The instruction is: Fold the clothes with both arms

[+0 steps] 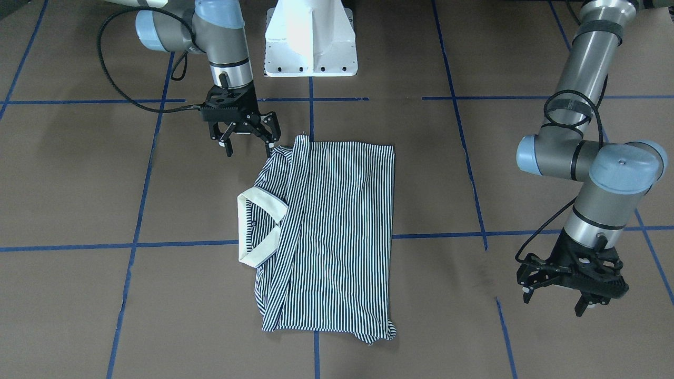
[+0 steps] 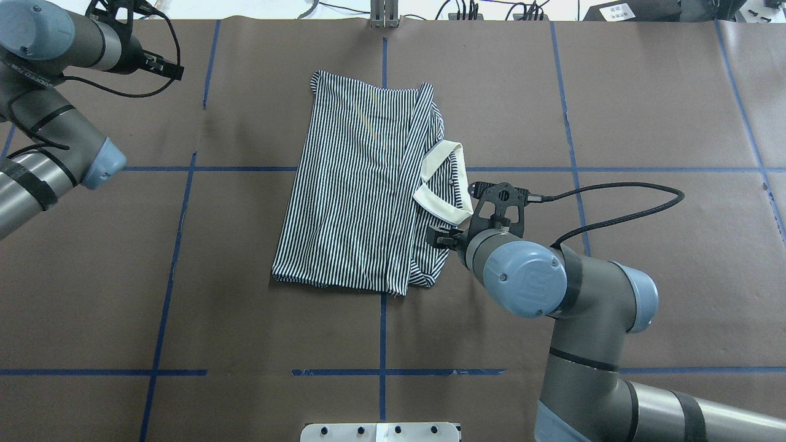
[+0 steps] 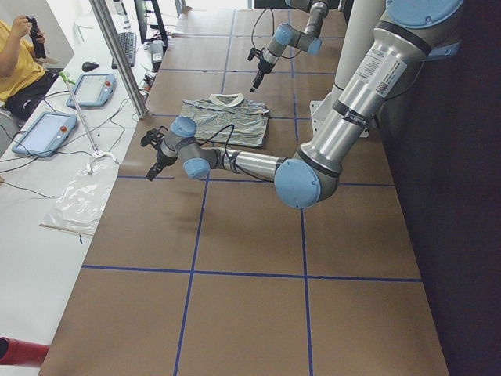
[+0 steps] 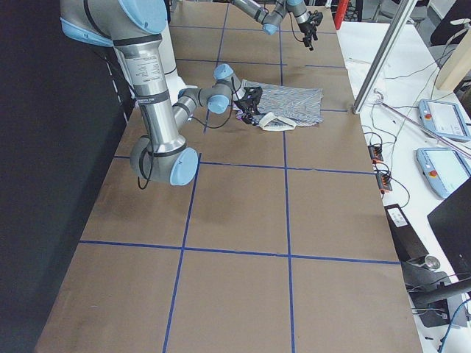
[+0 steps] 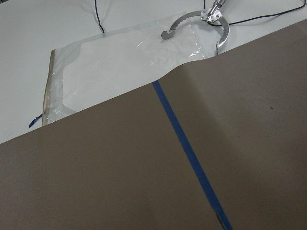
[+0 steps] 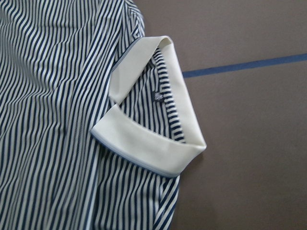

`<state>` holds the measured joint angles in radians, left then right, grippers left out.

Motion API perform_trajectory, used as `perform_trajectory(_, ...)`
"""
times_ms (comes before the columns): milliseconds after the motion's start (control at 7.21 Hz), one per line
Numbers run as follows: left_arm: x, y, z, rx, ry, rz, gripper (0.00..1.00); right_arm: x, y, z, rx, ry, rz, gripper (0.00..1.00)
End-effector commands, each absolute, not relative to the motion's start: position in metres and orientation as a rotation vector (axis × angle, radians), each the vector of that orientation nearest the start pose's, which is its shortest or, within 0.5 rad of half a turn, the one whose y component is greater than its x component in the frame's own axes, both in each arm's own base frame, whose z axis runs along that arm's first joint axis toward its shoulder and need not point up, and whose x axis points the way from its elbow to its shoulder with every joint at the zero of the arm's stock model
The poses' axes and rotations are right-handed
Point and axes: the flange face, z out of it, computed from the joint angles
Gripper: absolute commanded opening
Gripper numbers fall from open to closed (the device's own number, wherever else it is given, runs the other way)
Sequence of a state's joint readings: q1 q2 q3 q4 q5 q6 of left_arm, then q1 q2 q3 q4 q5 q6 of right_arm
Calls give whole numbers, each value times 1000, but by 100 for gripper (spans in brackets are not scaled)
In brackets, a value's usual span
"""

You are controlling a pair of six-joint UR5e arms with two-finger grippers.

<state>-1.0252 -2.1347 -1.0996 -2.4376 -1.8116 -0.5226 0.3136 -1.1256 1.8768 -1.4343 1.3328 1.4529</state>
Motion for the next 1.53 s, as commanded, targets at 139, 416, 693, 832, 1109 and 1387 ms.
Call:
perform_trajectory(139,298,-701,459,709,678,137,100,-591,-292,230,512,-751,128,100)
perform_trajectory(416,298,-701,460,708,677,137,100,-632,-296,216,566,-708,94,90)
perform_trajectory(693,297,-700,460,709,678,137,100,-637,-290,216,584,-694,32,78)
perform_trajectory(832,297,-699,459,711,681,138,100,-639,-286,217,583,-692,22,76)
perform_trajectory(1109,297,-699,459,710,680,138,100,-644,-273,225,587,-666,-48,66)
perform_trajectory(1387,297,-699,460,708,680,136,100,-645,-271,221,585,-672,-68,54)
